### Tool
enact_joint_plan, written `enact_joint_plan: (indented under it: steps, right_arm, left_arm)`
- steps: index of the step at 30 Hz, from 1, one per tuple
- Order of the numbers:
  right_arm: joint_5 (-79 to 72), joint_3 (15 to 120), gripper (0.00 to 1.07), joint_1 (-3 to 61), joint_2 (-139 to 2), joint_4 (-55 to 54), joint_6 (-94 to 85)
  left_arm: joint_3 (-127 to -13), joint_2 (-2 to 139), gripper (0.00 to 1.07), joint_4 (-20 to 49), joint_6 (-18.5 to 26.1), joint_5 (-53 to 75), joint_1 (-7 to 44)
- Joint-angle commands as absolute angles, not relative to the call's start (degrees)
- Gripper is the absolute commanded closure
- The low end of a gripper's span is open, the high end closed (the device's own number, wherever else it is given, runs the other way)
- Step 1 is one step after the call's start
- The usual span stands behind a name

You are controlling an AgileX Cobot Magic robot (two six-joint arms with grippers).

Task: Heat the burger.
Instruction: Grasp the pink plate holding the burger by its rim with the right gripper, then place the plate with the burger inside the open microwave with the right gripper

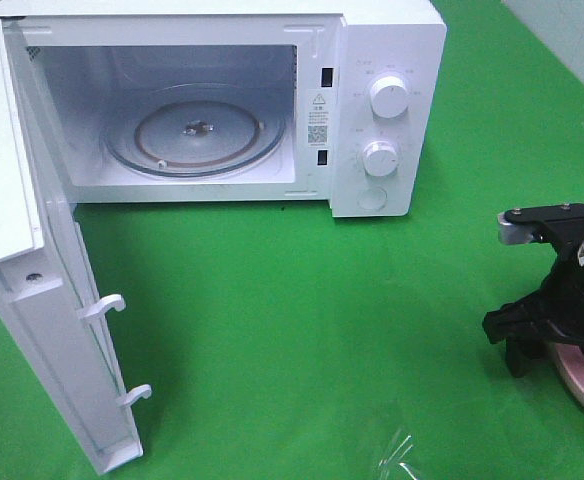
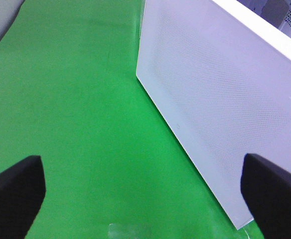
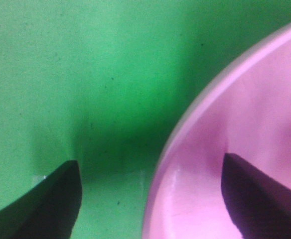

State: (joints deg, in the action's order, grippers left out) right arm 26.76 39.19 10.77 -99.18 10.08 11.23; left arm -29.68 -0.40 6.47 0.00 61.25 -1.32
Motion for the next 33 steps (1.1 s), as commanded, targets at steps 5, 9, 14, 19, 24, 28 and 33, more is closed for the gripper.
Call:
enact_joint_plan:
  steps: [5,9,14,19,24,28,33]
  right_arm:
    - [27.3,39.4,0.55,10.5,-99.4,11.7,13.0]
    - [27.5,38.9,0.75,10.5,-99.4,12.7,13.9]
    - [27.0,38.1,1.00,10.5,-99.5,13.0,14.0]
    - [27.1,38.1,1.07,10.5,-99.5,13.9,14.3]
    - [27.6,38.1,1.07,10.7,-99.5,17.6,18.6]
    - [29.5,38.1,1.07,10.7,-99.4,21.3,23.0]
    - [31.4,38.1,1.07,13.3,-97.9,24.3,26.1]
  left_arm:
    - [-29.6,-1.2,0.07,6.6,0.3,61.2,-1.4]
    - [-29.6,-1.2,0.07,6.6,0.3,61.2,-1.4]
    - [-29.6,-1.2,0.07,6.6,0.3,61.2,-1.4]
    - [-29.6,-1.2,0.07,6.6,0.3,61.2,-1.4]
    - [-29.6,-1.2,0.07,6.6,0.3,61.2,-1.4]
    - [-29.6,-1.2,0.07,6.6,0.3,61.2,-1.4]
    - [-29.6,-1.2,0.07,6.6,0.3,61.2,-1.4]
